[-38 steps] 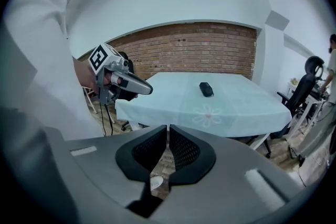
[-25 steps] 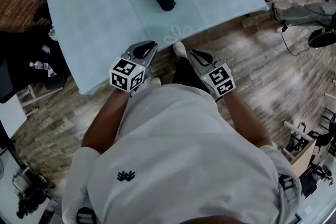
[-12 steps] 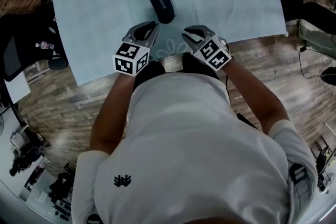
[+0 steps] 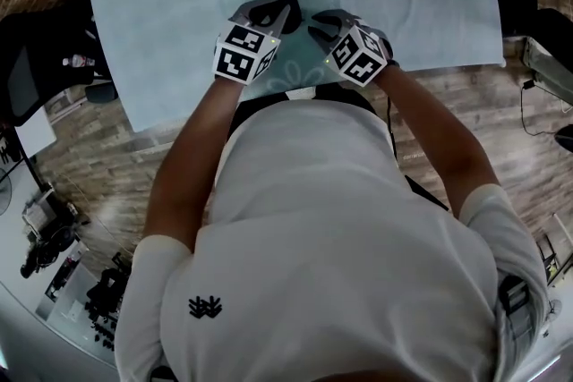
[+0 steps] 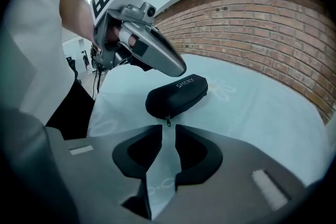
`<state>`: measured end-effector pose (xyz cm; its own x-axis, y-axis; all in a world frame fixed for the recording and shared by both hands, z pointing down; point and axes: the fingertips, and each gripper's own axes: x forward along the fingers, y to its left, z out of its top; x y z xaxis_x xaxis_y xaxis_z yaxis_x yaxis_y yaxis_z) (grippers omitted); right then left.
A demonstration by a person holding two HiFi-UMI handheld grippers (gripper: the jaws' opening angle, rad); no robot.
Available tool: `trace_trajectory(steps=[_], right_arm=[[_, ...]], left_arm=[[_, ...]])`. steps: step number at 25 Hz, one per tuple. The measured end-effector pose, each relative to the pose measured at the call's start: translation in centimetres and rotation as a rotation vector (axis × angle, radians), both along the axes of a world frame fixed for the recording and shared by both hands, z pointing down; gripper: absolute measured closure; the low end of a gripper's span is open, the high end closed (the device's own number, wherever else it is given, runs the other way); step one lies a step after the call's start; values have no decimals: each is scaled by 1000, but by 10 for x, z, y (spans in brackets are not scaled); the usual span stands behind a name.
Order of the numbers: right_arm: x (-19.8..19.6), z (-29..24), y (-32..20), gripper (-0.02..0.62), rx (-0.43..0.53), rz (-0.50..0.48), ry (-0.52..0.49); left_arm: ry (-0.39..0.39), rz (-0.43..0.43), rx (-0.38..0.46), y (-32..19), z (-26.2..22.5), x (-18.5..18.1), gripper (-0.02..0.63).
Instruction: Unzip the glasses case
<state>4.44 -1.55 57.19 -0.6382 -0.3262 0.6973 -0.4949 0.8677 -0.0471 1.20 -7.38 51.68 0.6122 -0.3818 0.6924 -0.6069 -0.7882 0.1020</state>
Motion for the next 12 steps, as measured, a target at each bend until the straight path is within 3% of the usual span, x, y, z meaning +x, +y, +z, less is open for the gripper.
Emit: trace_trajectory(steps=[7, 12], right_arm=[[-13, 13, -6, 538, -6, -99, 39], [-21, 16, -6, 540, 24, -178, 82]], left_arm=[[-65, 73, 0, -2, 14, 7, 548], [-68, 93, -1, -1, 17, 5, 548]])
